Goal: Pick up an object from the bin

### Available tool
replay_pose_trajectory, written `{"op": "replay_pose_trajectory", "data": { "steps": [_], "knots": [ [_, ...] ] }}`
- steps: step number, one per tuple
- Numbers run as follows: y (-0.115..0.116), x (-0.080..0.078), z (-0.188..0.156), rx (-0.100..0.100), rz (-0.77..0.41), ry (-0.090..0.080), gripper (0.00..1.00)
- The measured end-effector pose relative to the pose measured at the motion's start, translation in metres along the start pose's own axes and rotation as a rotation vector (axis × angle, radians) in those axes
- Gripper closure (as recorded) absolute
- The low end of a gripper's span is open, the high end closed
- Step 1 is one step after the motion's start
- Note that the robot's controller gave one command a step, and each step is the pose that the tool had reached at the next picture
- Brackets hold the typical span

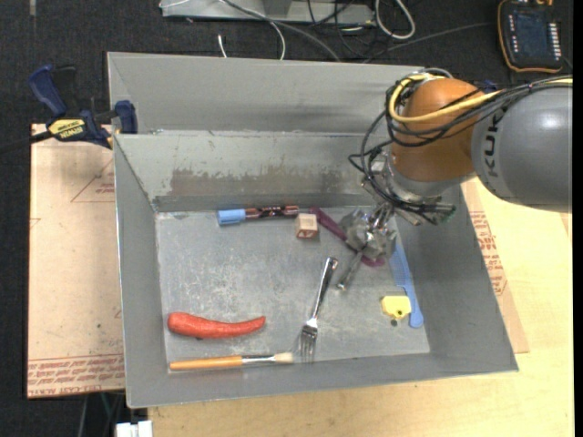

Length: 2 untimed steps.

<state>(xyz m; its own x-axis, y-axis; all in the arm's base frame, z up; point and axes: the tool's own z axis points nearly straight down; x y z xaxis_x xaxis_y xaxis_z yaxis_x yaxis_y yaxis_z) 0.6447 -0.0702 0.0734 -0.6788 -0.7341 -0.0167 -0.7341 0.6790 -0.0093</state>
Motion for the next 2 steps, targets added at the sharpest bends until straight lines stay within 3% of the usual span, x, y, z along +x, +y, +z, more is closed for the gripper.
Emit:
{"op": "replay_pose_trajectory", "data": {
  "steps": [1, 2],
  "knots": [
    [0.000, 0.000, -0.006, 0.001, 0.001, -0.002, 1.00],
    [0.001, -0.001, -0.035, -0.001, 0.001, -0.002, 1.00]
  ]
}}
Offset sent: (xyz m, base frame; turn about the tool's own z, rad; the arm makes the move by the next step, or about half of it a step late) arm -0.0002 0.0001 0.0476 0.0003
